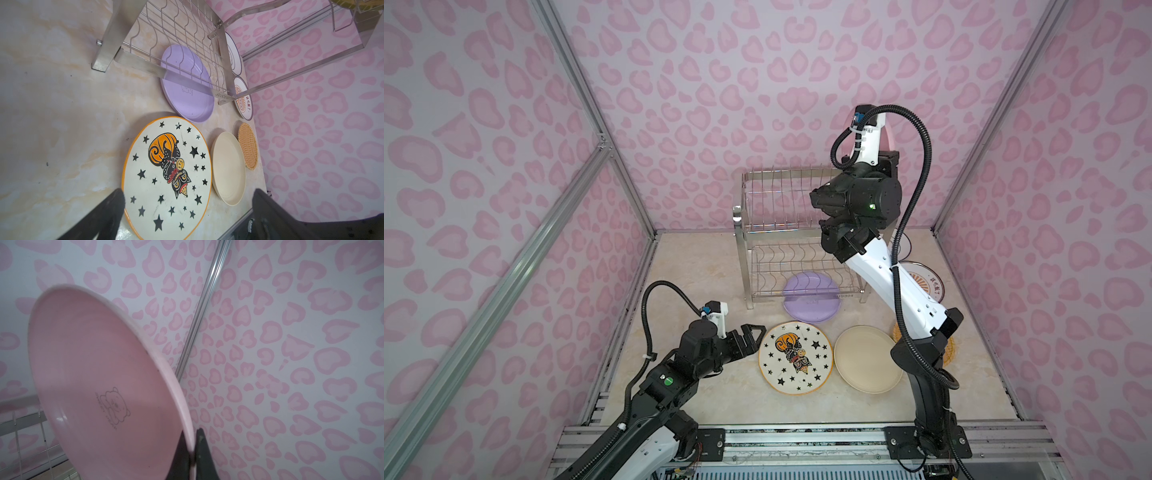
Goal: Load the plates into the dish rack
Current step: 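Lower the pink plate upright into the top rack slots with the right gripper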
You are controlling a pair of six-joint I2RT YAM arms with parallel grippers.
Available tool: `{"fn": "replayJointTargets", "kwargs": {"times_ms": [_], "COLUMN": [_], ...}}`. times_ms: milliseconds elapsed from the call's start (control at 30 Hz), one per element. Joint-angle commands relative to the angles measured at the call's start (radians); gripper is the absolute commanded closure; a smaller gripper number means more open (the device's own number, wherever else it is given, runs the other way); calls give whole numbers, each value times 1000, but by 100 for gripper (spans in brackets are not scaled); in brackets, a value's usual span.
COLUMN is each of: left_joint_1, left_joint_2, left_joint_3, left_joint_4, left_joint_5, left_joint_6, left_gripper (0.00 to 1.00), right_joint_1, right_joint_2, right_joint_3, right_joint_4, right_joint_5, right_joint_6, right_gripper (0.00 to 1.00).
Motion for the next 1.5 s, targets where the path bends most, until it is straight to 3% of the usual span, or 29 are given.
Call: {"fn": "replayJointTargets", "kwargs": {"times_ms": [0,267,600,1467], "left_joint_1": [0,0,0,0], "left_joint_2": [-27,-70,-64,-53], "left_joint_3": [-30,-99,-97,-128], "left_joint_4": [62,124,101,138], "left_joint_5": [-33,-62,-52,-58], "left_joint_6": [-14,-22,10,19], "left_gripper": [3,3,3,3], "right_joint_1": [6,-6,-40,-45], "right_joint_2": [-5,6,87,59], "right_joint_3": [-39,-86,-57,-149], "right_joint_4": [56,23,229,387], "right_joint_5": [191,213,252,255], "right_joint_6": [-6,13,-160,-295], "right_gripper": [100,100,100,100]}}
